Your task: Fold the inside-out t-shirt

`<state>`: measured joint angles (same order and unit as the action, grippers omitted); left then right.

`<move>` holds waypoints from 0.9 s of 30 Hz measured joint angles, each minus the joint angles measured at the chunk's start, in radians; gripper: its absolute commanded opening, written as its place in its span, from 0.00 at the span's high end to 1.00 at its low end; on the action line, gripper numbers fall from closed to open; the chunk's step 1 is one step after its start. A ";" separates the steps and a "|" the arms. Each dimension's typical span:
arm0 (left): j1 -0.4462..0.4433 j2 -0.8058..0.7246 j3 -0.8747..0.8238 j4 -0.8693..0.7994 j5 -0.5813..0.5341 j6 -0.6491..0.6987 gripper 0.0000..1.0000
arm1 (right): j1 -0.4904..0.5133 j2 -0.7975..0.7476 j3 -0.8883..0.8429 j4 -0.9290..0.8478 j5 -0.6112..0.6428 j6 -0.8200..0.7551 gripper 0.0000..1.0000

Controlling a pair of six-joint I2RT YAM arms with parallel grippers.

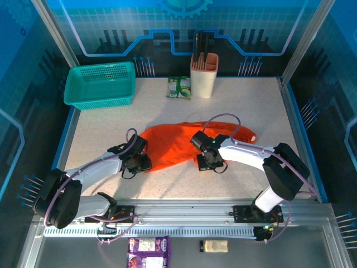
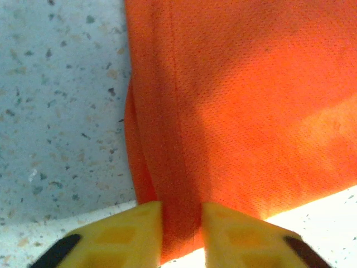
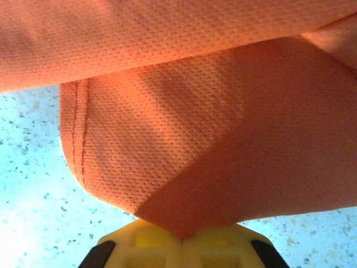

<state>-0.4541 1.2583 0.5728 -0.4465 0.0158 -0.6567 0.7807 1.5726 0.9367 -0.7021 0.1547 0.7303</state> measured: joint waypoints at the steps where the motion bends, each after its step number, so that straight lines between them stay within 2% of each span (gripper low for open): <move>1: 0.000 0.000 0.000 0.004 0.000 0.003 0.92 | 0.000 -0.013 0.000 -0.008 0.005 0.000 1.00; 3: 0.000 -0.002 0.000 0.006 -0.001 0.006 1.00 | 0.001 -0.045 0.001 -0.026 0.023 0.003 1.00; 9: 0.000 -0.116 0.052 -0.075 -0.037 0.010 1.00 | 0.004 -0.227 0.053 -0.159 0.134 0.008 1.00; 13: 0.026 -0.242 0.190 -0.153 -0.072 0.036 1.00 | -0.015 -0.426 0.166 -0.274 0.229 0.006 1.00; 17: 0.087 -0.298 0.364 -0.217 -0.090 0.085 1.00 | -0.083 -0.585 0.315 -0.381 0.301 -0.022 1.00; 23: 0.206 -0.240 0.518 -0.253 -0.061 0.173 1.00 | -0.223 -0.645 0.500 -0.484 0.335 -0.117 1.00; 27: 0.306 -0.098 0.542 -0.243 0.035 0.222 1.00 | -0.361 -0.589 0.512 -0.491 0.301 -0.199 1.00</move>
<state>-0.1478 1.1606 1.1149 -0.6891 0.0505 -0.4351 0.4194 0.9833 1.4487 -1.1927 0.4557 0.5312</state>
